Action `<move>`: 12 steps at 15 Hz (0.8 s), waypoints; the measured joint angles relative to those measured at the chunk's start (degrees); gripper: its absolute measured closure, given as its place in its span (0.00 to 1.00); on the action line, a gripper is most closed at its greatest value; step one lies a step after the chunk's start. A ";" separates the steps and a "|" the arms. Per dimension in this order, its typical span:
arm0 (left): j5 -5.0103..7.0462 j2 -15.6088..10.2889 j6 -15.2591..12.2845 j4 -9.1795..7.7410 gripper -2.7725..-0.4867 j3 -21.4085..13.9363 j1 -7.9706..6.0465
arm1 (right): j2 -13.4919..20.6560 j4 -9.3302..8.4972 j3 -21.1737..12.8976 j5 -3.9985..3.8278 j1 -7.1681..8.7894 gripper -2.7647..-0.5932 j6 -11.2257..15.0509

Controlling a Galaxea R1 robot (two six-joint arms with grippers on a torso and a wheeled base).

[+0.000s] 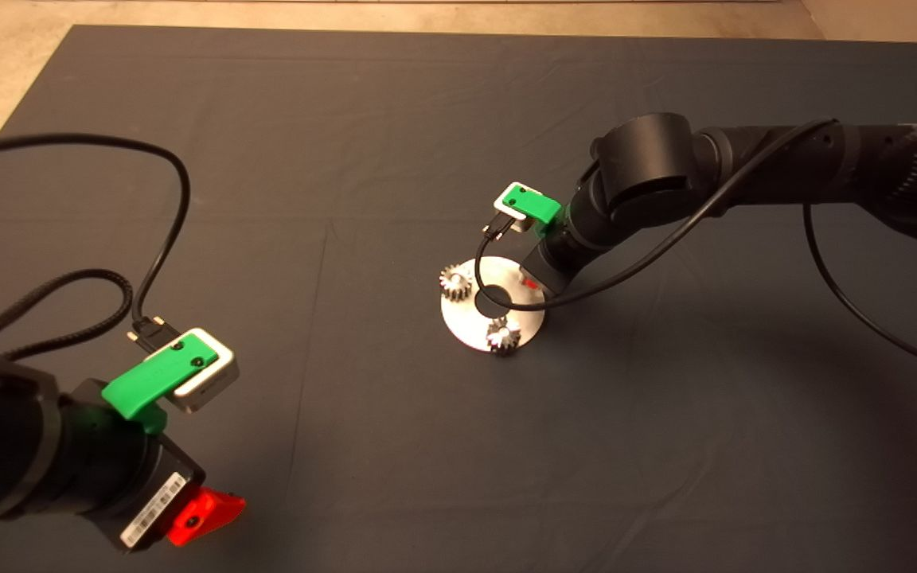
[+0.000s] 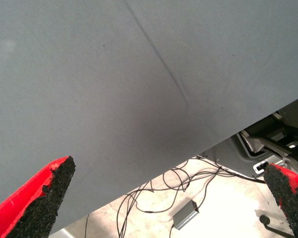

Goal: Install three planetary gears onto the carrier pins

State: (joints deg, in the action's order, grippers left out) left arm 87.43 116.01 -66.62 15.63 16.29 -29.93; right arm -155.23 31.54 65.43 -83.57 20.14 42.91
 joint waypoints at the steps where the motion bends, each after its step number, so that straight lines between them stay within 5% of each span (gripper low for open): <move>1: 0.01 0.00 0.00 0.00 0.00 0.00 0.00 | 0.00 0.01 0.00 0.06 -0.05 0.83 0.00; 12: 0.00 0.00 0.00 -0.87 0.00 0.00 -0.63 | -1.33 0.10 0.15 1.54 -0.46 0.84 0.06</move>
State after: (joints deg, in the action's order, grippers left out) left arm 87.43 116.01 -66.62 14.76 16.29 -30.56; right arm -156.56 31.63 65.57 -82.03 19.68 42.97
